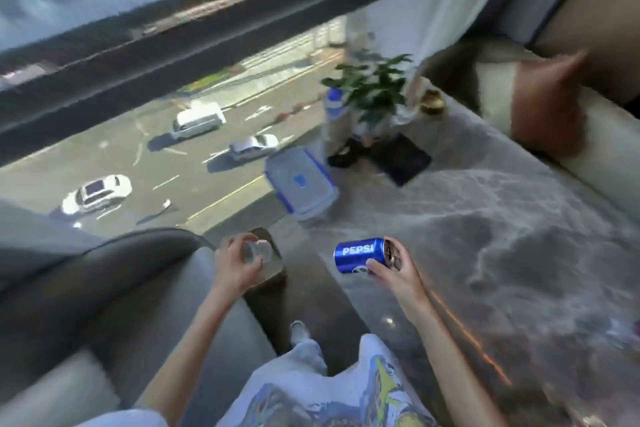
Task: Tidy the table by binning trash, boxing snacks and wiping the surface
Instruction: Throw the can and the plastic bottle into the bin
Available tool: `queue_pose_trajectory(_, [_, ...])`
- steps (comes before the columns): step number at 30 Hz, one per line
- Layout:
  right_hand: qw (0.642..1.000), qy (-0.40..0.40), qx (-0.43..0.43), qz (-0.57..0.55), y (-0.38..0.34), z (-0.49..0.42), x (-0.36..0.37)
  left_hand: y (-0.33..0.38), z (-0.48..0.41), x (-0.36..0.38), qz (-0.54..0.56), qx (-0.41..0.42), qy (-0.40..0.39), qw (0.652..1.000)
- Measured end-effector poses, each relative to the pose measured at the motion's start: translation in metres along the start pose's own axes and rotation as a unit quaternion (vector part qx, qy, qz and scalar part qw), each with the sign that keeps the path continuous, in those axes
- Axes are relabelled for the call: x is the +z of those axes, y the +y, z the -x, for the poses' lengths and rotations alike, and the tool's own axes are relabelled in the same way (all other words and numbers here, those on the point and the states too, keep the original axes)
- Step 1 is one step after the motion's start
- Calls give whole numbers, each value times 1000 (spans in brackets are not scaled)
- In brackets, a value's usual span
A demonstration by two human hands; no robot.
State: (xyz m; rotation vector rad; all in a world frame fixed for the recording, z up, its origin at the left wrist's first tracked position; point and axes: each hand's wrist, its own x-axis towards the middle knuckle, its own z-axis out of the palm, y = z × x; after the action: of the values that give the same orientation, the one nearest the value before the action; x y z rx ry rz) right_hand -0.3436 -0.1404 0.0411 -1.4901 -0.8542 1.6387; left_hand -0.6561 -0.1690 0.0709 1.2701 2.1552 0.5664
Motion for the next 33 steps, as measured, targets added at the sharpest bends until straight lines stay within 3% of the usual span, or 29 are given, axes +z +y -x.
queue_pose_trajectory(8, [977,-202,26,66,-19,-42,162,-97,28,-100,46,-119,119,985])
queue_pose_trajectory(15, [949,-285,9,131,-25,-43,238,-143,50,-125,87,-209,176,958])
queue_pose_trajectory(23, [943,-298,6,150,-39,-56,254,-161,32,-131,111,-218,168,955])
queue_pose_trajectory(33, [956,-218,11,197,-45,-103,272,-136,-63,-92,136,-195,90,967])
